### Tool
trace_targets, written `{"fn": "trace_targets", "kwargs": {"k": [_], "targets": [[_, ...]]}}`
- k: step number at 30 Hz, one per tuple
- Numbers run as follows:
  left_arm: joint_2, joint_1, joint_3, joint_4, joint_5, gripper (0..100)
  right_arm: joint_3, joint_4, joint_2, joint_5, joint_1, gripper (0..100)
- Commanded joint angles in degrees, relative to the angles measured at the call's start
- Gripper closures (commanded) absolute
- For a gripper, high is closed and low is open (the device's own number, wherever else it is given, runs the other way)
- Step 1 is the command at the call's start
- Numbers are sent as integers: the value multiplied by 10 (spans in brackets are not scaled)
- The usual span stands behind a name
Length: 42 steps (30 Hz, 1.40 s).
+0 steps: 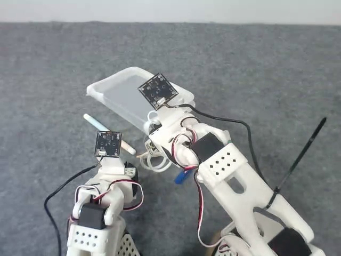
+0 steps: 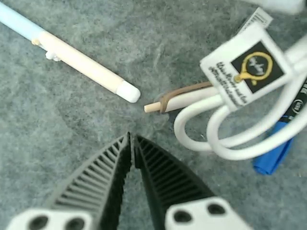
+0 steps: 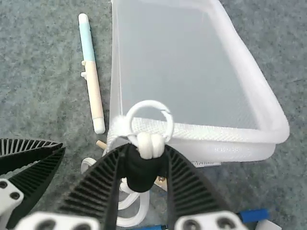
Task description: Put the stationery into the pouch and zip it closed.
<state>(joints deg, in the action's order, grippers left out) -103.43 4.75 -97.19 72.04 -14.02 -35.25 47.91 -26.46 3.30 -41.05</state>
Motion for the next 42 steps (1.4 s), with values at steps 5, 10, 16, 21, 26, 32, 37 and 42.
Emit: {"fn": "trace_targets", "kwargs": {"k": [5, 10, 16, 21, 26, 32, 37, 42], "targets": [[-14, 0, 7, 5, -3, 987, -5, -11, -44, 9, -4, 993], [-14, 0, 7, 5, -3, 987, -38, -10, -102, 59, -8, 993], [-14, 0, 7, 5, -3, 987, -126, -49, -211, 144, -19, 993], [-14, 0, 7, 5, -3, 987, -196, -98, -273, 162, -20, 993], [-14, 0, 7, 5, -3, 987, -256, -154, -305, 178, -20, 993], [-14, 0, 7, 5, -3, 987, -288, -204, -316, 178, -18, 993], [-14, 4, 7, 5, -2, 987, -310, -228, -315, 178, -17, 993], [-14, 1, 23, 6, -2, 987, -328, -256, -315, 178, -17, 993]]}}
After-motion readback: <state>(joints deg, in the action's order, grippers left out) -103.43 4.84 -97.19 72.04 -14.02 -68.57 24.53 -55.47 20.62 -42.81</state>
